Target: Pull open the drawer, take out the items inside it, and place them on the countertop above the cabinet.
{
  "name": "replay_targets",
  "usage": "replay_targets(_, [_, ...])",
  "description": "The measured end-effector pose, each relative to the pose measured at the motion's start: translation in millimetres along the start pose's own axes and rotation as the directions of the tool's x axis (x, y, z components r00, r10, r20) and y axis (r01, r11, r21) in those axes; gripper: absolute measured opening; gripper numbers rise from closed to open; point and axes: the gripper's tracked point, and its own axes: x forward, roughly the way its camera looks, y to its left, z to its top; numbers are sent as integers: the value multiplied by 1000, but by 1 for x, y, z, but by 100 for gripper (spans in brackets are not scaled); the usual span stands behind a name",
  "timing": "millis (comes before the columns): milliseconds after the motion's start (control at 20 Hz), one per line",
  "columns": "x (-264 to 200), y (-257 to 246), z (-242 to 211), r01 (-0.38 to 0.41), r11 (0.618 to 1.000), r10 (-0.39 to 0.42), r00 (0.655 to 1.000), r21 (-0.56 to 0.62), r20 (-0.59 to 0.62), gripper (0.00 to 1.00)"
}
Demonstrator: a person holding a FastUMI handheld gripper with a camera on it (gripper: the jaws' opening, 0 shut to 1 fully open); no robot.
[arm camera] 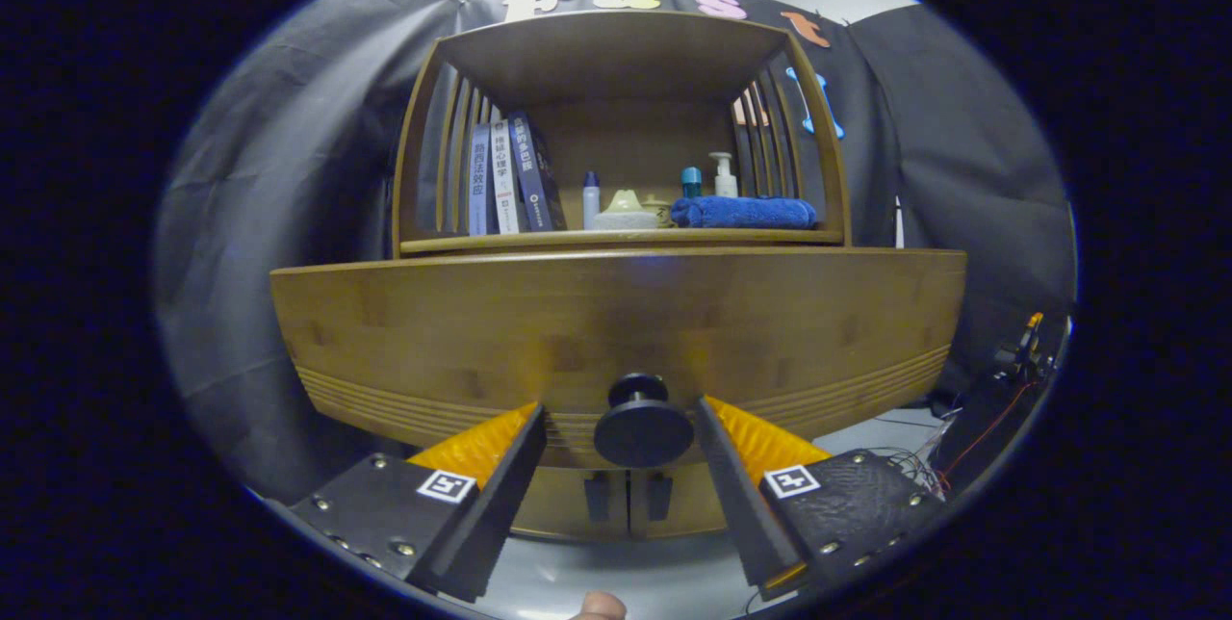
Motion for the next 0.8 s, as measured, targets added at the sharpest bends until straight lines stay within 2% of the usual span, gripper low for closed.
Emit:
replay_targets(150, [12, 0, 2, -7, 1000, 7, 1000, -21, 7, 94])
replay_targets(800, [109, 9, 18, -3, 998, -2, 998, 66, 64, 95])
